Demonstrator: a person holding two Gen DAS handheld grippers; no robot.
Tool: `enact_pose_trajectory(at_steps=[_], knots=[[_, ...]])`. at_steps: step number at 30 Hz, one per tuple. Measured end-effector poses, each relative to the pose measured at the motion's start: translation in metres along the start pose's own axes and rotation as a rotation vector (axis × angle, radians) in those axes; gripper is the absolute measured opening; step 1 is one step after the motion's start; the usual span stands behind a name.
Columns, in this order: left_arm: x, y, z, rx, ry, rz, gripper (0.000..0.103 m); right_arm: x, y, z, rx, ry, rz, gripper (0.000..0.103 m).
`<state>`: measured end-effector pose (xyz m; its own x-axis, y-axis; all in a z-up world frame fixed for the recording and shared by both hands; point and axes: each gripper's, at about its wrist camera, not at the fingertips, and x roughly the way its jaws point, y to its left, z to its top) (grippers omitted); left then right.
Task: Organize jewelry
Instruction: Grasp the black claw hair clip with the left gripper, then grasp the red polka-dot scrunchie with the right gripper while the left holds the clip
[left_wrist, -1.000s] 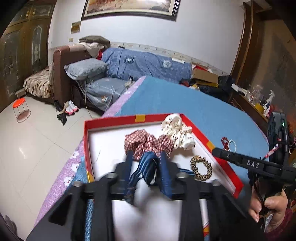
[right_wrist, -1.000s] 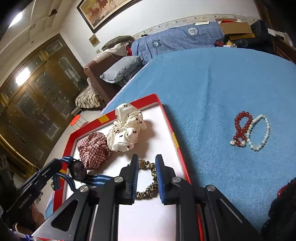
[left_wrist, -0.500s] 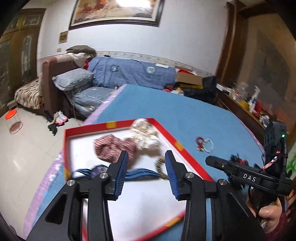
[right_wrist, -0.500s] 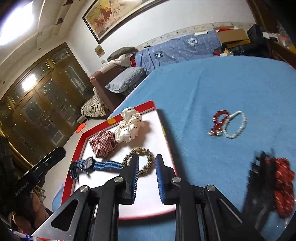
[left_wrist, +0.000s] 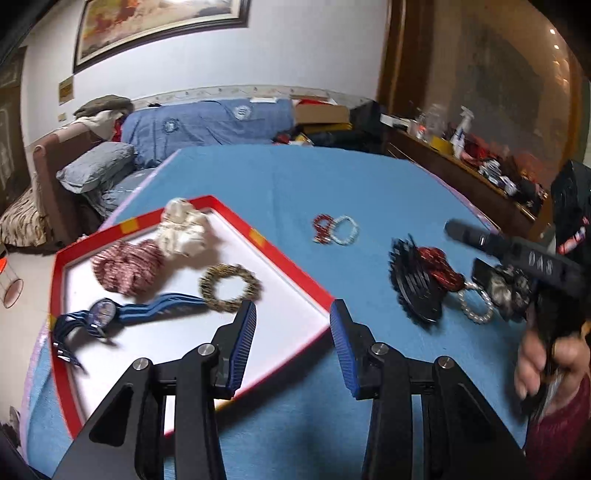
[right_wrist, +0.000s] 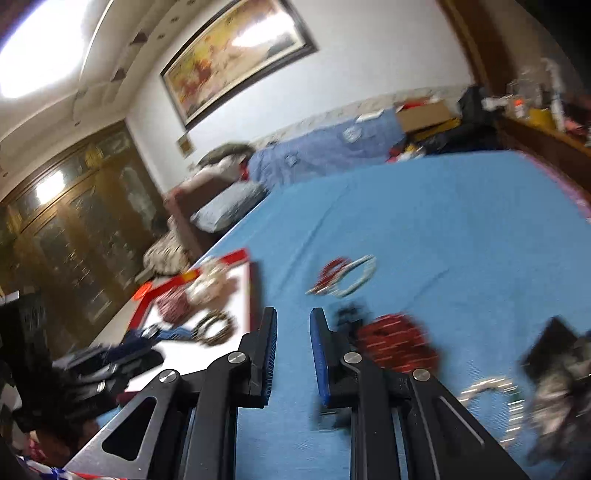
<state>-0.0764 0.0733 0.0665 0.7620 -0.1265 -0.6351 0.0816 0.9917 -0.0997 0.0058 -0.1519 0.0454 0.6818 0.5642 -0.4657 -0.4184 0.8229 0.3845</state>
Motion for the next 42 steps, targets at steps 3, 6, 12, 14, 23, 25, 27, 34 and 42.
enact_pose_trajectory(at_steps=[3,6,12,14,23,25,27,34,42], knots=[[0.008,-0.016,-0.001,0.017,0.028,-0.033,0.04,-0.014,-0.034,0.005,0.081,-0.032,-0.045,0.02],[0.02,-0.037,-0.001,0.027,0.066,-0.085,0.04,-0.02,-0.064,0.008,0.203,-0.036,-0.039,0.02],[0.05,-0.077,0.009,0.032,0.169,-0.188,0.063,-0.026,-0.081,0.01,0.302,-0.049,-0.04,0.021],[0.059,-0.088,0.014,0.033,0.176,-0.198,0.065,-0.024,-0.083,0.01,0.319,-0.04,-0.029,0.023],[0.111,-0.118,0.024,0.036,0.281,-0.201,0.065,-0.024,-0.089,0.007,0.334,-0.039,-0.009,0.023],[0.123,-0.121,0.025,0.04,0.293,-0.188,0.065,-0.025,-0.088,0.007,0.334,-0.04,-0.005,0.025],[0.132,-0.118,0.024,0.035,0.31,-0.179,0.065,-0.026,-0.089,0.007,0.333,-0.041,-0.003,0.028],[0.138,-0.111,0.02,0.023,0.263,-0.196,0.042,-0.02,-0.085,0.006,0.315,-0.021,-0.013,0.034],[0.114,-0.098,0.026,0.02,0.119,-0.145,0.042,-0.015,-0.087,0.003,0.314,-0.009,-0.045,0.051]])
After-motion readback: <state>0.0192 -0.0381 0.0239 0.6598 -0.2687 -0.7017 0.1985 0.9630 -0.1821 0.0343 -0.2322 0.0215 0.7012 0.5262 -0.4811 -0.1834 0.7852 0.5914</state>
